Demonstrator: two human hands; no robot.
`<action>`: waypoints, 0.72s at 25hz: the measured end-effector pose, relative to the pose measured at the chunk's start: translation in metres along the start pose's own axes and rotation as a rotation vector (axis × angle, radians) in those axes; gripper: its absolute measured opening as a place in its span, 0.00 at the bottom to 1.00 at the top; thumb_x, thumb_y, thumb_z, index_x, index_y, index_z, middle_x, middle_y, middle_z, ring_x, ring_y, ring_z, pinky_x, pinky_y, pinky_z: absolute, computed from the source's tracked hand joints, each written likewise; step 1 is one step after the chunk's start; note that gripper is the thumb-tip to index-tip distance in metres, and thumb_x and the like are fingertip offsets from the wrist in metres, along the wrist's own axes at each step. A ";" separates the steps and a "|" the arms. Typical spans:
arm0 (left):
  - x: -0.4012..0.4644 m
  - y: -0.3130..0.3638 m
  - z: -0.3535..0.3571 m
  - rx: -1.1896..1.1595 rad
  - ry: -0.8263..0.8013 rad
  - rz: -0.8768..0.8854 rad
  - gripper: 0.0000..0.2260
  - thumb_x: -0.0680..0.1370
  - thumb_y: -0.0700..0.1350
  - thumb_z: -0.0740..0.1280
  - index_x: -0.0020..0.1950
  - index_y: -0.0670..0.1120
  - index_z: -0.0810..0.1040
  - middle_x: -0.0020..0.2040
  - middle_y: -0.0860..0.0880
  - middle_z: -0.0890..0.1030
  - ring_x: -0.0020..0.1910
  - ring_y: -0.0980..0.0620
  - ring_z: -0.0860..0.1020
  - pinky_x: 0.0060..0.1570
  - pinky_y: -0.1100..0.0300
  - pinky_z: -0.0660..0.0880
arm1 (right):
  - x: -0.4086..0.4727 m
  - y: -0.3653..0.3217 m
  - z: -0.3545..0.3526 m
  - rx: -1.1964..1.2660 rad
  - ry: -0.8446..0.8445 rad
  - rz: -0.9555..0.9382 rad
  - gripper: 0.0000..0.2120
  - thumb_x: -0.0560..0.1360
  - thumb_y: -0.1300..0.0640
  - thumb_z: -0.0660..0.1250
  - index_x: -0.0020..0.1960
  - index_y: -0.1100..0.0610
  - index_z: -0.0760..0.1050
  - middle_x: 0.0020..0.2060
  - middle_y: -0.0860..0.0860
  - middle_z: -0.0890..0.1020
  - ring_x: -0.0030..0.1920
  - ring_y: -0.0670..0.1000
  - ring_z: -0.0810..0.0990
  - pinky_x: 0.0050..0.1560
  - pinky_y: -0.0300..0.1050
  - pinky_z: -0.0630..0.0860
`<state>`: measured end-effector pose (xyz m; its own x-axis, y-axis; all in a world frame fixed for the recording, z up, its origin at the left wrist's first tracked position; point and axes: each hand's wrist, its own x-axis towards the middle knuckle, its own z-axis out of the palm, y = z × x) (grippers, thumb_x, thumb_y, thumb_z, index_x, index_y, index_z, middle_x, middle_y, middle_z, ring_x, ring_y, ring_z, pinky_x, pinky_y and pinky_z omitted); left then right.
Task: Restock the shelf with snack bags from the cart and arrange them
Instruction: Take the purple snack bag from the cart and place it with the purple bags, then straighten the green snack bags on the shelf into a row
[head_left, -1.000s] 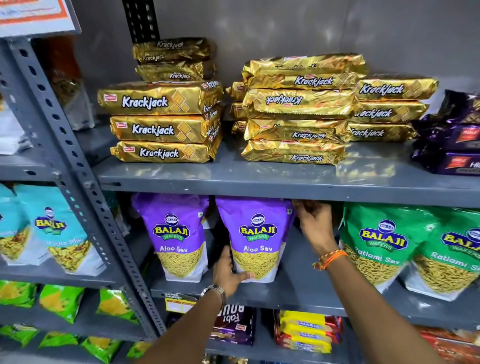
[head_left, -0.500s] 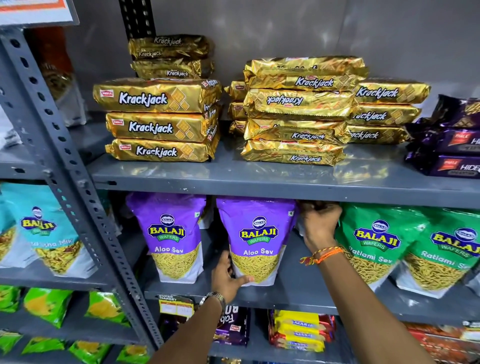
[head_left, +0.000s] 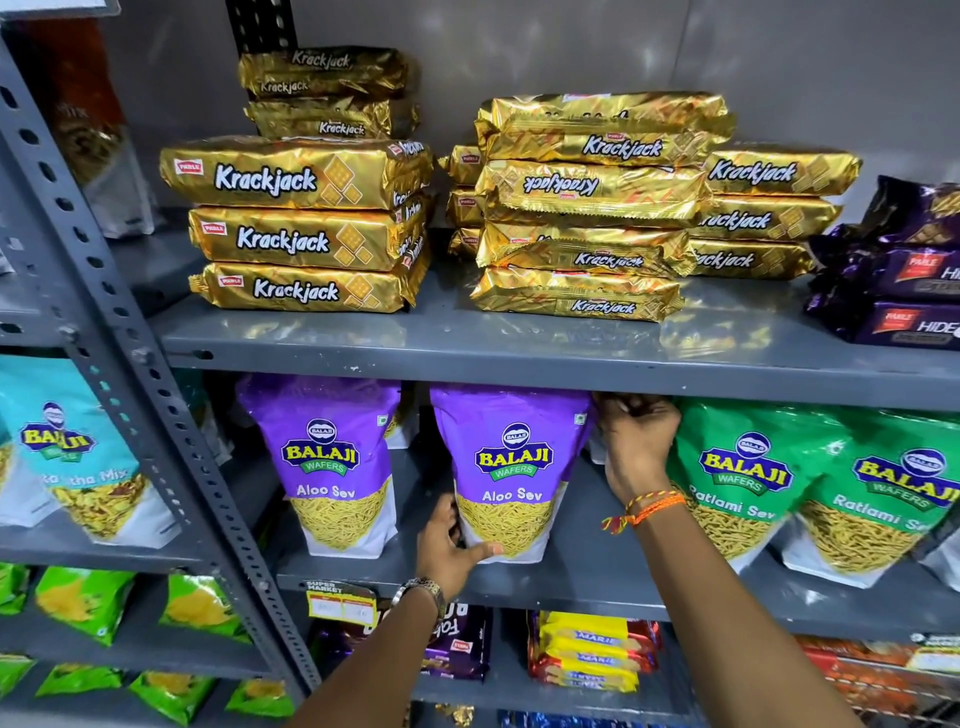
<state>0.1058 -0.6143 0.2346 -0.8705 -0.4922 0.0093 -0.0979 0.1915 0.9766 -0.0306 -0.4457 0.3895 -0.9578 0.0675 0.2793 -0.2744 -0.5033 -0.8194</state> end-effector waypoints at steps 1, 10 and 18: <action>0.000 -0.001 -0.001 -0.005 -0.001 -0.006 0.30 0.60 0.36 0.82 0.54 0.56 0.74 0.50 0.58 0.85 0.52 0.55 0.84 0.46 0.72 0.77 | -0.003 -0.003 -0.002 0.000 -0.012 0.032 0.20 0.69 0.75 0.71 0.30 0.51 0.74 0.27 0.42 0.75 0.32 0.41 0.70 0.37 0.39 0.71; -0.088 0.023 0.065 -0.145 0.342 -0.021 0.24 0.66 0.28 0.75 0.46 0.55 0.75 0.43 0.45 0.82 0.44 0.38 0.81 0.44 0.65 0.77 | -0.087 -0.016 -0.195 -0.156 0.395 0.086 0.15 0.65 0.58 0.80 0.48 0.50 0.80 0.48 0.52 0.82 0.51 0.50 0.79 0.48 0.32 0.80; -0.021 0.078 0.204 -0.165 -0.257 -0.062 0.44 0.69 0.27 0.73 0.78 0.46 0.54 0.76 0.43 0.63 0.74 0.45 0.65 0.71 0.48 0.66 | -0.038 -0.020 -0.267 -0.560 0.058 0.262 0.42 0.68 0.73 0.74 0.75 0.56 0.59 0.74 0.56 0.68 0.70 0.58 0.72 0.68 0.59 0.73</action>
<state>0.0184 -0.4159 0.2670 -0.9608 -0.2636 -0.0854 -0.0931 0.0168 0.9955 -0.0113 -0.2085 0.2618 -0.9982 0.0573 0.0183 -0.0173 0.0179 -0.9997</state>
